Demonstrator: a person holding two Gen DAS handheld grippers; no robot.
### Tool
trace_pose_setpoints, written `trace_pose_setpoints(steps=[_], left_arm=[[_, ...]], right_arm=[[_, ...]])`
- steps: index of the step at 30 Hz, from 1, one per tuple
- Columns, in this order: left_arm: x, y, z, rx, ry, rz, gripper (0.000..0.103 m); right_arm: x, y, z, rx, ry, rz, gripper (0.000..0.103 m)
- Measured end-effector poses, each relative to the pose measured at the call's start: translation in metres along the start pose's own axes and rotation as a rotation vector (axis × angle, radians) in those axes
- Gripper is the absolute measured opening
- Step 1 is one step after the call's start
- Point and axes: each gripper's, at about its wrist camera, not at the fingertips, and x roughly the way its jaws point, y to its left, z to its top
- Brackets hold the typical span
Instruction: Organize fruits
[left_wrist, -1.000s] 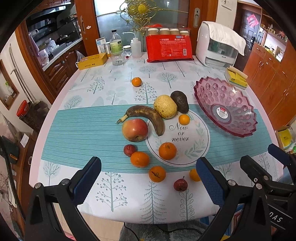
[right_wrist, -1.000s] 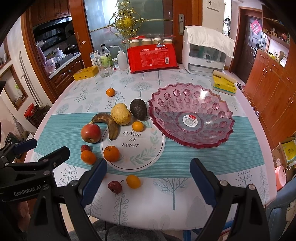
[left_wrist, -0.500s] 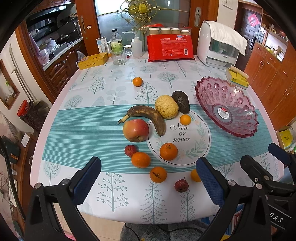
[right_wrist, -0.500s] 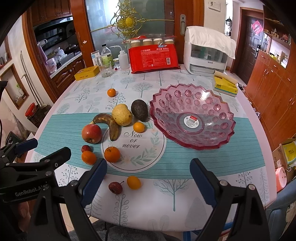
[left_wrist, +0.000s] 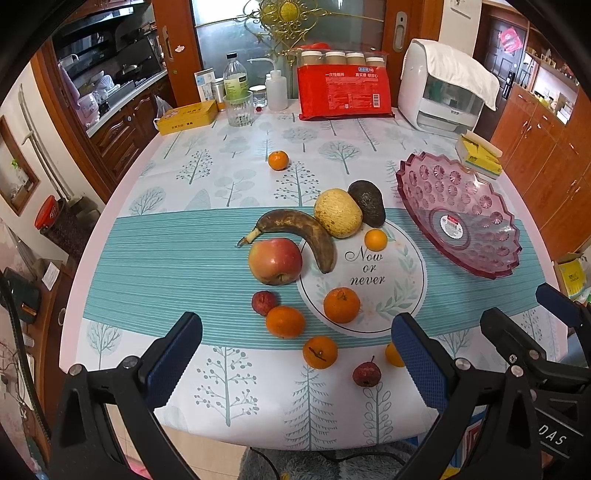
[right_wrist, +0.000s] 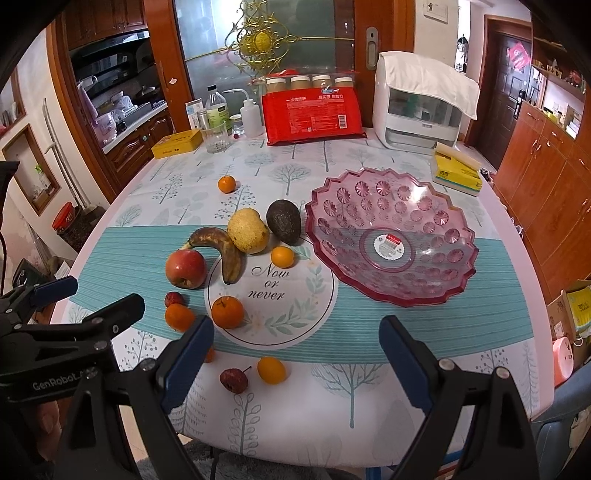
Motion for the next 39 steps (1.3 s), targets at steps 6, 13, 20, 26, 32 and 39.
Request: trace_pose_setpoints(steps=[6, 13, 20, 26, 32, 39], left_arm=[[0.005, 0.008, 0.007, 0.006, 0.016, 0.006, 0.102], [0.025, 0.025, 0.027, 0.016, 0.059, 0.019, 0.102], [0.055, 0.042, 0.042, 0.028, 0.114, 0.008, 0.102], [0.090, 0.057, 0.048, 0.019, 0.162, -0.015, 0.102], [0.132, 0.067, 0.049, 0.002, 0.208, -0.045, 0.102], [0.173, 0.069, 0.054, -0.036, 0.265, -0.101, 0.102]], right_arm=[[0.006, 0.004, 0.008, 0.009, 0.007, 0.005, 0.092], [0.024, 0.016, 0.025, 0.018, 0.031, 0.019, 0.092], [0.053, 0.028, 0.043, 0.051, 0.069, 0.016, 0.092], [0.089, 0.027, 0.057, 0.129, 0.126, 0.048, 0.090], [0.132, 0.031, 0.068, 0.213, 0.199, 0.101, 0.084], [0.172, 0.042, 0.084, 0.277, 0.236, 0.153, 0.084]])
